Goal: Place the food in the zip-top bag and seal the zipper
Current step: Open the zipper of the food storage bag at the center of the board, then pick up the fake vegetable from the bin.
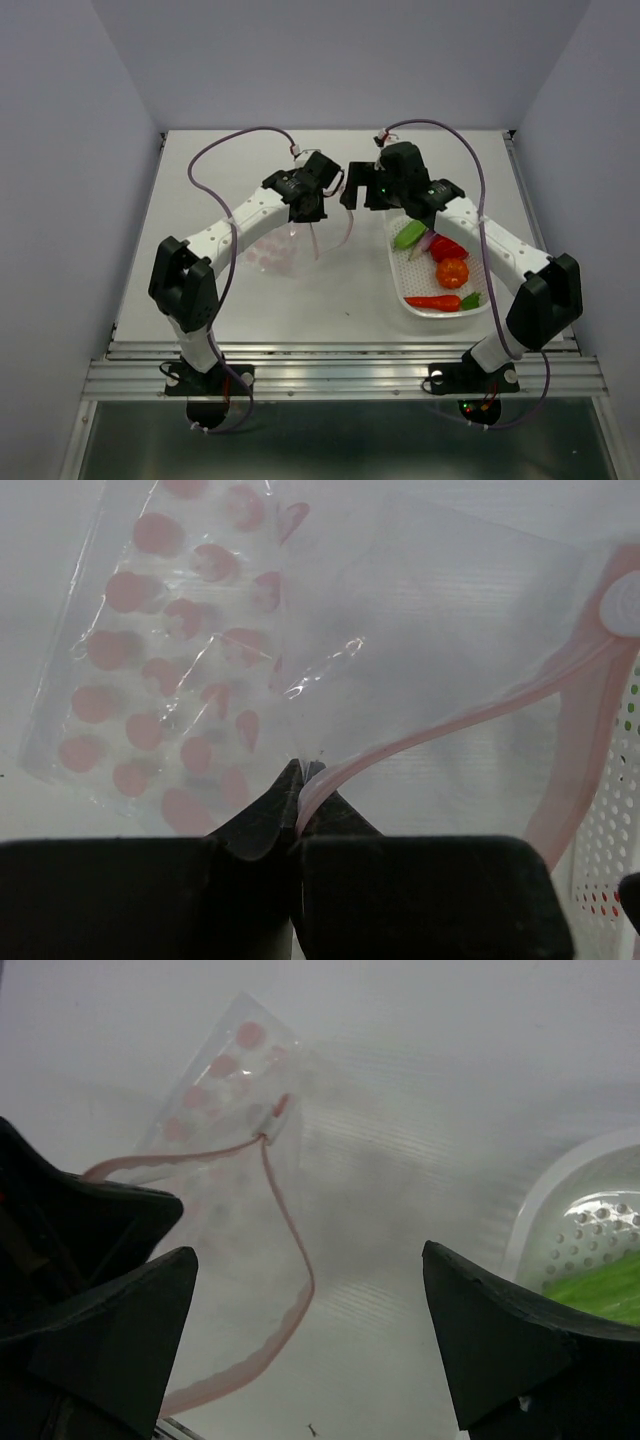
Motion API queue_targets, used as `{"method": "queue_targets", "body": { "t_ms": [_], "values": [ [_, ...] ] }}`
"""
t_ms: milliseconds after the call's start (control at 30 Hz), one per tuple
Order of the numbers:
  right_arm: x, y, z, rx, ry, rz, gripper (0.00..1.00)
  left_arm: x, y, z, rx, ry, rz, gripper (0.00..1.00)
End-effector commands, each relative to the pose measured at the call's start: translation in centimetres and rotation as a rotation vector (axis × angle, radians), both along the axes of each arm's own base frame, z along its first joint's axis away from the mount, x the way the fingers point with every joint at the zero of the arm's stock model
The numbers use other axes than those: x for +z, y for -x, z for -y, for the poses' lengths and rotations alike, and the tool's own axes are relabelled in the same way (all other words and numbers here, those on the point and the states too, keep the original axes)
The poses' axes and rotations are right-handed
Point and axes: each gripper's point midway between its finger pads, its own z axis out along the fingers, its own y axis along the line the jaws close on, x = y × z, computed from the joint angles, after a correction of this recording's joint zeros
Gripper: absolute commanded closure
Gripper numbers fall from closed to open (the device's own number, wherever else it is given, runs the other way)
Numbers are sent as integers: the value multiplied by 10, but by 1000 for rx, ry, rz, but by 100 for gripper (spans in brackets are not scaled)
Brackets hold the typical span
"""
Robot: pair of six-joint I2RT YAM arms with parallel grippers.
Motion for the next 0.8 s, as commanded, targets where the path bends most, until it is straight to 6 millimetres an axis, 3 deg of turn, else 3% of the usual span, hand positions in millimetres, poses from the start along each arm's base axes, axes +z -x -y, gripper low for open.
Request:
{"method": "queue_targets", "body": {
  "t_ms": [0,67,100,233,267,533,633,767],
  "values": [
    [68,-5,-12,63,-94,152,0,21,-9,9,-21,25,52,100],
    [83,-4,-1,16,-85,181,0,23,-10,11,-22,32,56,100],
    [86,-12,19,-76,-45,197,0,24,-11,13,-25,36,55,100],
    [70,-3,90,-279,13,129,0,26,-11,14,-29,44,60,100],
    [57,7,117,-343,38,103,0,27,-12,14,-28,47,61,100],
    [-29,82,229,-675,260,-148,0,27,-7,15,-41,64,58,100],
    [-49,97,244,-704,286,-202,0,27,-7,17,-49,69,57,100],
    [-64,103,240,-697,271,-262,0,25,-7,16,-51,68,53,100]
  ]
}}
